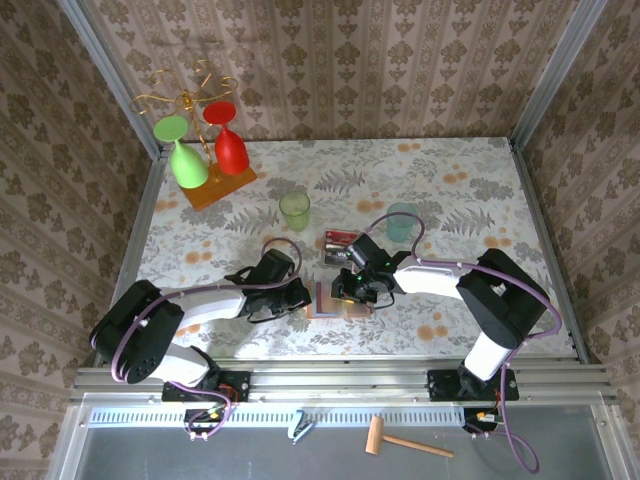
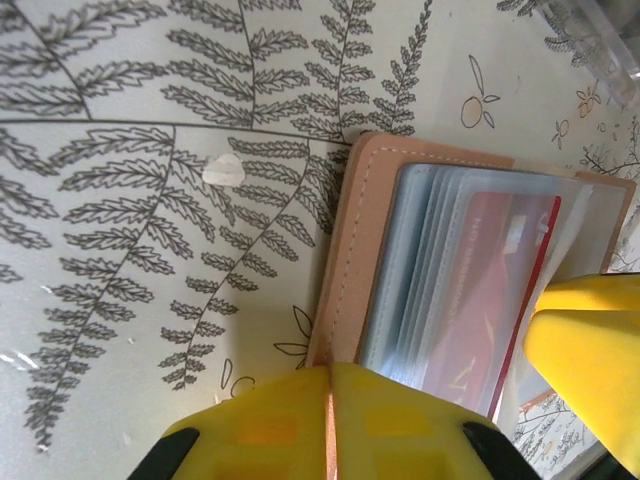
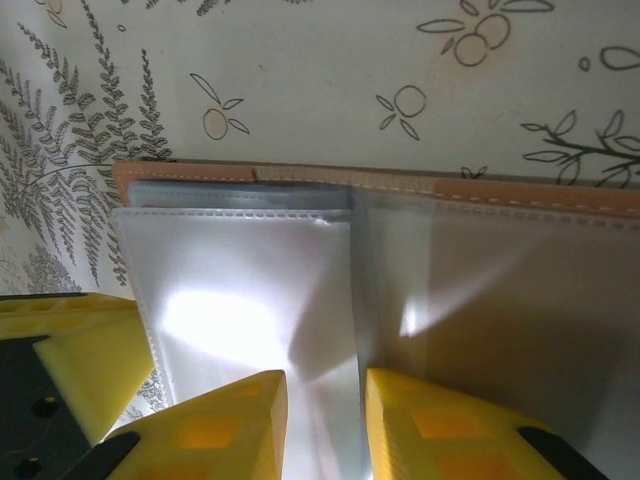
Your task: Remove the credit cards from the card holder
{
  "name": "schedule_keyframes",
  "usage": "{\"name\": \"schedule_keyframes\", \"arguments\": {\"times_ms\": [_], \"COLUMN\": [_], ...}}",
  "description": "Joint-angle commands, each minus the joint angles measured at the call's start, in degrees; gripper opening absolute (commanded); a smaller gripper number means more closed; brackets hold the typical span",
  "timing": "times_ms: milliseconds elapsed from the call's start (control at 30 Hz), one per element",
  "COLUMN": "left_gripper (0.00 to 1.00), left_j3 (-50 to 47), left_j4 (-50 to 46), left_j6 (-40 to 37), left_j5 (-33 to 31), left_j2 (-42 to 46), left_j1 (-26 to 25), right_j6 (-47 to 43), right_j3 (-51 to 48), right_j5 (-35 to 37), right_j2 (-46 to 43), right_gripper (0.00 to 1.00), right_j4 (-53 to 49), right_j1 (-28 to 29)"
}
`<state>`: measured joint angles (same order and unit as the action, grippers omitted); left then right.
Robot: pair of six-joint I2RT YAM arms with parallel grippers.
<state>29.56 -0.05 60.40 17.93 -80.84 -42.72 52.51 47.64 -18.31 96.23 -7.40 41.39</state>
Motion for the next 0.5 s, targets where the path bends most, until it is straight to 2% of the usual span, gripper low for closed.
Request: {"name": "schedule_keyframes", "arguments": {"times_ms": [0,133,300,467], "left_gripper": [0.10,0.11,0.23,0.27], "left_j3": [2.15,1.77,0.15,-0.75], "left_j4": [-3.40,0.44,9.49,16.22], "left_j6": [-0.22,1.77,5.78,8.32], "left_j5": [-0.75,1.02,5.08,7.68], "left_j2": [2.61,3.99,1.96,-1.80], "left_j1": [0.17,0.40,0.53,0.61], "right_j6": [-0.44,-0.39,-0.35,-0.39], "right_j3": [-1.06,-1.08,-1.14,-1.14], "right_j5": [0.44,0.29,0.33,0.29], "right_j2": [0.19,0.19,-0.03,-0.15], "right_gripper": [0.27,0.27,0.27,0.27], "right_j4": [-0.07,-0.10,-0.19,-0.32], "right_j1": [-0.46,-0.52,-0.53,-0.52]}}
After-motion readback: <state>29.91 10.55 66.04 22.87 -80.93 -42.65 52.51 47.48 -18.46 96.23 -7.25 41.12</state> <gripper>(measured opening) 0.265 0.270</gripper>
